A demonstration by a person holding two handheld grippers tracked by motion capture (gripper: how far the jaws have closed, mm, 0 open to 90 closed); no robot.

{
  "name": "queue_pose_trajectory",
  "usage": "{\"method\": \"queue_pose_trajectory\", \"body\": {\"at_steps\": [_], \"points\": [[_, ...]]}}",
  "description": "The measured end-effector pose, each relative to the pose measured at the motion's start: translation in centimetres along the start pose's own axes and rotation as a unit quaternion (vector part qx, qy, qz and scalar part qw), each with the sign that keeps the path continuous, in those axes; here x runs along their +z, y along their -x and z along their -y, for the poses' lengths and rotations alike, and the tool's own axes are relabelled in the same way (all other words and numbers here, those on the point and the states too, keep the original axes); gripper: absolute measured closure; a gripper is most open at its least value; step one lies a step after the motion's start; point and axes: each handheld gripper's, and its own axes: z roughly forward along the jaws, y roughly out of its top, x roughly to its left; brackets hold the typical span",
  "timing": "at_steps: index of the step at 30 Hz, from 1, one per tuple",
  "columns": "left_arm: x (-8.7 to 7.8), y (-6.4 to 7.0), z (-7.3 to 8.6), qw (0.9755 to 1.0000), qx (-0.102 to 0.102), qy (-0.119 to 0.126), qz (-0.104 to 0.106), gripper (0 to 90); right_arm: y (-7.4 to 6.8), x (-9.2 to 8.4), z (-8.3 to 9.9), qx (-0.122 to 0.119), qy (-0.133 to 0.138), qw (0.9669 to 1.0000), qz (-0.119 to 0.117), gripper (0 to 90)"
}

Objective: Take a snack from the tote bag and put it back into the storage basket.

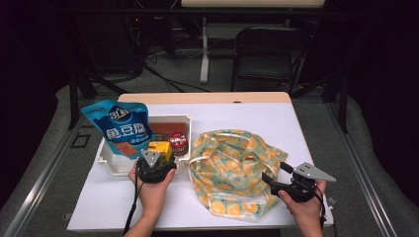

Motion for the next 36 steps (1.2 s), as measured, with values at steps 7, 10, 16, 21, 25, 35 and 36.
{"method": "queue_pose_trajectory", "body": {"at_steps": [7, 10, 16, 21, 25, 35, 36], "points": [[-0.7, -0.4, -0.2, 0.9989, 0.01, -0.013, 0.045, 13.1, -0.1, 0.1, 0.0, -0.002, 0.0, 1.0, 0.0, 18.0], [-1.7, -0.7, -0.3, 0.9977, 0.024, -0.009, 0.062, 9.5, -0.1, 0.1, 0.0, -0.001, 0.001, 1.0, 0.002, 17.9], [-3.7, -1.8, -0.6, 0.9953, 0.03, 0.007, 0.091, 6.1, 0.0, 0.1, 0.0, -0.002, -0.003, 1.0, 0.001, 16.9], [-5.1, -2.6, -0.9, 0.991, 0.054, 0.012, 0.122, 3.6, 0.0, 0.2, 0.0, -0.009, -0.003, 0.9999, -0.004, 15.1], [-6.0, -3.6, -1.0, 0.9865, 0.055, 0.013, 0.154, 0.8, 0.0, 0.1, 0.0, -0.011, -0.004, 0.9999, 0.001, 12.8], [-8.0, -6.4, -1.0, 0.9811, 0.056, 0.024, 0.184, 0.1, 0.4, 0.0, 0.0, -0.009, -0.007, 0.9999, 0.008, 9.8], [-8.1, -6.5, -0.9, 0.9808, 0.055, 0.026, 0.185, 0.1, 0.5, 0.0, 0.0, -0.007, -0.007, 0.9999, 0.008, 9.8]]}}
